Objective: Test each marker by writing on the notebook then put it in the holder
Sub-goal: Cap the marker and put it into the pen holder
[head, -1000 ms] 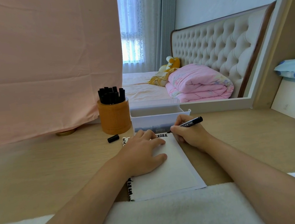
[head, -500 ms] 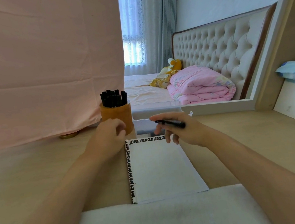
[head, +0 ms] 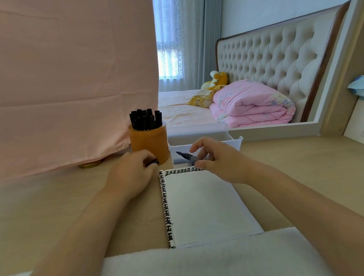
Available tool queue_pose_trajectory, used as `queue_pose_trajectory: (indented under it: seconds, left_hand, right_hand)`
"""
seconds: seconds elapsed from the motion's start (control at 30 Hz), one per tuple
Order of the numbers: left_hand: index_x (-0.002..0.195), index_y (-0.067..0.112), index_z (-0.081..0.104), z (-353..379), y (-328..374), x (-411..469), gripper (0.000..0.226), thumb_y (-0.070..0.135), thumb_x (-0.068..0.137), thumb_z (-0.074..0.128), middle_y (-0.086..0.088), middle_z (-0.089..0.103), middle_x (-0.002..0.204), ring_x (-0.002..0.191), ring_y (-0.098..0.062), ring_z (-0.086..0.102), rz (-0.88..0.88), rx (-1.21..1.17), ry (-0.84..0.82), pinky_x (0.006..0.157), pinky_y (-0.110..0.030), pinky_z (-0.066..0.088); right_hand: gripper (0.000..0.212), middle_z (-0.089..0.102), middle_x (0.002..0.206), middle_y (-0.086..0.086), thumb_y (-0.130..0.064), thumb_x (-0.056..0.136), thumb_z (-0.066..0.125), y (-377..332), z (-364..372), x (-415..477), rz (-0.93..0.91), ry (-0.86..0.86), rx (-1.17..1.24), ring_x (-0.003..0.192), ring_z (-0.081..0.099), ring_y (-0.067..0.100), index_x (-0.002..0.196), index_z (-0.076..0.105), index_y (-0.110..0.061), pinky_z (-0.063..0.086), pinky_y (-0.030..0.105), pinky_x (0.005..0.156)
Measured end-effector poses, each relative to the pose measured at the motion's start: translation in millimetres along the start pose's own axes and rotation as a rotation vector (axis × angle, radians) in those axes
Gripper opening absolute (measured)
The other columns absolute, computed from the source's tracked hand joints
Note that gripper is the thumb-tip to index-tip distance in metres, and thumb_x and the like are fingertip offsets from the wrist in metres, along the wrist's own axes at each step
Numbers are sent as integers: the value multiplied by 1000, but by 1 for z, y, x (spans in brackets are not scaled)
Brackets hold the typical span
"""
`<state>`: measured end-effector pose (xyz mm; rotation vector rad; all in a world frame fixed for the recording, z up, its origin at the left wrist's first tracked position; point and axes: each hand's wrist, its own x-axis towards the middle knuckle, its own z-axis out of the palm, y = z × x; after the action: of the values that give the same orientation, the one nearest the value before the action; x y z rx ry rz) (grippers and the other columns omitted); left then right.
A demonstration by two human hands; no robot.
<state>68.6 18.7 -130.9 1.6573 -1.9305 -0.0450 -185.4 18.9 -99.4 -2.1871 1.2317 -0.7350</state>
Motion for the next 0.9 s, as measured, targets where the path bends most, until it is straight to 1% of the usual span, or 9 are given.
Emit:
queue_pose_trajectory:
  seconds: [0.07, 0.13, 0.27, 0.43, 0.57, 0.7, 0.77, 0.83, 0.9]
  left_hand:
    - [106, 38, 62, -2, 11, -1, 13, 34, 94, 61, 22, 60, 95, 90, -2, 53, 67, -90, 72, 74, -27, 49]
    - [107, 39, 63, -2, 19, -2, 15, 33, 93, 62, 24, 59, 93, 89, -1, 53, 135, -118, 93, 73, -26, 49]
    - [110, 35, 65, 0, 26, -3, 18, 31, 92, 63, 21, 62, 96, 89, -4, 52, 228, -129, 72, 75, -31, 51]
    - [109, 32, 67, 0, 30, -4, 17, 29, 92, 64, 18, 63, 97, 90, -6, 52, 263, -145, 73, 77, -34, 52]
    - [109, 31, 68, 0, 32, -5, 17, 30, 92, 65, 18, 63, 94, 88, -6, 52, 288, -153, 71, 75, -35, 51]
    - [107, 31, 69, -3, 40, -7, 15, 30, 93, 63, 17, 63, 89, 86, -4, 52, 319, -169, 45, 73, -33, 49]
    - [104, 31, 69, -4, 43, -7, 13, 30, 95, 61, 15, 63, 86, 82, -5, 55, 315, -204, -1, 72, -36, 50]
    - [99, 31, 70, -5, 44, -5, 12, 30, 97, 58, 11, 65, 83, 78, -8, 58, 286, -243, -53, 71, -42, 52]
    - [94, 29, 71, -6, 45, -4, 13, 30, 97, 58, 8, 66, 81, 76, -11, 60, 265, -265, -88, 72, -46, 51]
  right_hand:
    - [20, 65, 94, -12, -21, 94, 65, 5, 3, 3, -28, 92, -112, 71, 56, 3, 111, 64, -31, 50, 26, 74]
    - [19, 65, 95, -16, -22, 93, 65, 9, 3, 4, -67, 164, -223, 78, 57, 3, 109, 70, -29, 52, 32, 81]
    - [20, 65, 101, -11, -22, 96, 61, 10, 1, 3, -137, 240, -286, 89, 58, 9, 112, 71, -28, 52, 37, 82]
    - [20, 65, 103, -9, -24, 97, 58, 9, 1, 2, -166, 237, -331, 95, 57, 12, 112, 71, -27, 51, 39, 83]
    - [20, 65, 102, -9, -24, 98, 58, 8, 1, 2, -181, 225, -327, 94, 57, 12, 113, 71, -25, 51, 37, 83]
    - [18, 62, 98, -9, -23, 98, 59, 5, 4, 2, -208, 185, -289, 90, 57, 10, 111, 71, -25, 49, 29, 80]
    - [15, 61, 97, -10, -23, 94, 64, 3, 5, 0, -224, 172, -242, 88, 58, 8, 108, 70, -25, 48, 23, 78]
    - [17, 62, 96, -11, -23, 90, 71, 3, 5, -1, -240, 171, -230, 87, 59, 7, 106, 69, -24, 47, 20, 78]
    - [17, 63, 93, -11, -21, 89, 71, 4, 4, -1, -259, 176, -240, 85, 60, 7, 106, 71, -23, 49, 23, 77]
